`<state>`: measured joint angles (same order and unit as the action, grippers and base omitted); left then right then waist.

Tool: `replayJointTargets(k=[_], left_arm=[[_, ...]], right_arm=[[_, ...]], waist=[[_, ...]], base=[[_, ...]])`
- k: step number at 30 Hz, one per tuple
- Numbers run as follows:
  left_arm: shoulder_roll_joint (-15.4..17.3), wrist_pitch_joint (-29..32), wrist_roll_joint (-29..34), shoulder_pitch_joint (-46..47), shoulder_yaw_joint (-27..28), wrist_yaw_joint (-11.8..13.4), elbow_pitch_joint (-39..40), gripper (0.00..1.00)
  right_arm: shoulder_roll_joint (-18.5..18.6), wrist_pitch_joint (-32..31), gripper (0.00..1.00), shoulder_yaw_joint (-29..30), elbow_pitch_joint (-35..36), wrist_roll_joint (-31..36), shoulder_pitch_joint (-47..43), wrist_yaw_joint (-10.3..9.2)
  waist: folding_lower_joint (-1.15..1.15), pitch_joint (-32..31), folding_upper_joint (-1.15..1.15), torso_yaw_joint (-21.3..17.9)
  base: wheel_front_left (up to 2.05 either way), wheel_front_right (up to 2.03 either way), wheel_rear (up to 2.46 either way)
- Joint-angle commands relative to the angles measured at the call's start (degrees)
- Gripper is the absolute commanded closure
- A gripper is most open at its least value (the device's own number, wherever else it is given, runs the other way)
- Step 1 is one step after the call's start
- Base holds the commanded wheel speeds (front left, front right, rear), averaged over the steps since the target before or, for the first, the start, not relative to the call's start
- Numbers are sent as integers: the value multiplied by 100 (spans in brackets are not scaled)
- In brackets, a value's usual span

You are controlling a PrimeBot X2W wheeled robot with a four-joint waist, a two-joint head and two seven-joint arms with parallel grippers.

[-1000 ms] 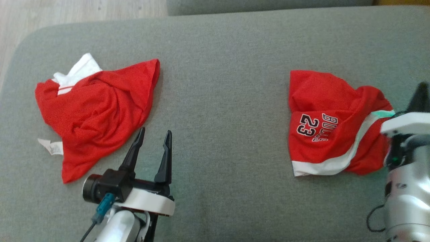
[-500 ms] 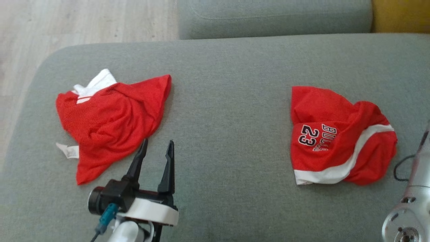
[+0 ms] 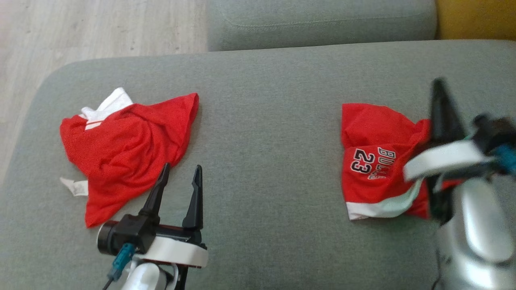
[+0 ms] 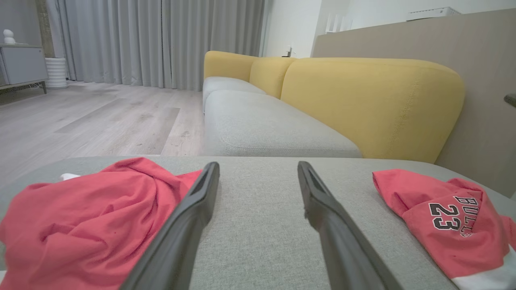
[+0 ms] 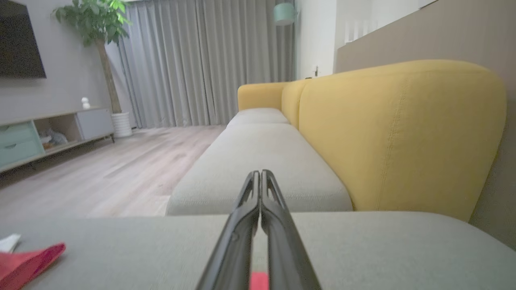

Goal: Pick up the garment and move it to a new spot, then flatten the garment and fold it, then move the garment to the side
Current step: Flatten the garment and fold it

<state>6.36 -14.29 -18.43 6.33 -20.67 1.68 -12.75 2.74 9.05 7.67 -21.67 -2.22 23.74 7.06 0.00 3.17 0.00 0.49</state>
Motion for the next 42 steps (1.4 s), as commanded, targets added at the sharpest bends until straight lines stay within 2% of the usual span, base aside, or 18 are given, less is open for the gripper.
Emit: replayJointTargets(k=[1, 4, 5, 6, 7, 12, 18, 20, 23, 27, 30, 35, 42], left_arm=[[7, -71, 63, 138, 228, -39, 183, 0], [13, -71, 125, 118, 224, -102, 136, 0], [19, -71, 159, 111, 204, -127, 102, 0], [28, -71, 212, 105, 178, -141, 74, 0], [31, -71, 263, 96, 156, -148, 51, 0], [-32, -71, 383, -2, 146, -204, -76, 0], [-116, -71, 438, 13, 203, -264, -117, 0], [-143, -71, 463, 35, 200, -283, -113, 0], [-176, -71, 483, 73, 207, -309, -93, 0], [-211, -71, 500, 103, 186, -363, -142, 0], [-230, -71, 536, 162, 141, -417, -210, 0], [-255, -71, 567, 253, 103, -468, -259, 0], [-286, -71, 607, 394, 85, -504, -272, 0]], right_arm=[[14, 16, 100, -415, 353, -18, -102, 43], [14, -56, 100, -897, 563, 8, -683, 43], [14, -49, 95, -983, 626, 39, -860, 43], [14, -25, 22, -1048, 683, 69, -1035, 43], [14, -9, 0, -1093, 716, 29, -1212, 43], [14, 165, 0, -1207, 699, -296, -1938, 43], [14, 273, 0, -1117, 733, -360, -1853, 43], [14, 250, 0, -912, 740, -343, -1741, 43], [14, 73, 0, -184, 558, -410, -1498, 43], [14, -244, 0, 908, -223, -485, -910, 43], [14, -415, 0, 1412, -988, -356, -406, 43], [14, -535, 0, 1867, -2031, -91, 236, 43], [14, -366, 0, 2573, -3309, 758, 978, 43]], waist=[[0, 12, 0, -79], [0, 17, 0, -161], [0, 18, 0, -176], [0, 20, 0, -186], [0, 23, 0, -191], [0, 42, 0, -190], [0, 57, 0, -201], [0, 88, 0, -192], [0, 190, 0, -171], [0, 394, 0, -98], [0, 535, 0, -18], [0, 697, 0, 77], [0, 915, 0, 172]], base=[[0, 0, 0], [0, 0, 0], [0, 0, 0], [0, 0, 0], [0, 0, 0], [0, 0, 0], [0, 0, 0], [0, 0, 0], [0, 0, 0], [0, 0, 0], [0, 0, 0], [0, 0, 0], [0, 0, 0]])
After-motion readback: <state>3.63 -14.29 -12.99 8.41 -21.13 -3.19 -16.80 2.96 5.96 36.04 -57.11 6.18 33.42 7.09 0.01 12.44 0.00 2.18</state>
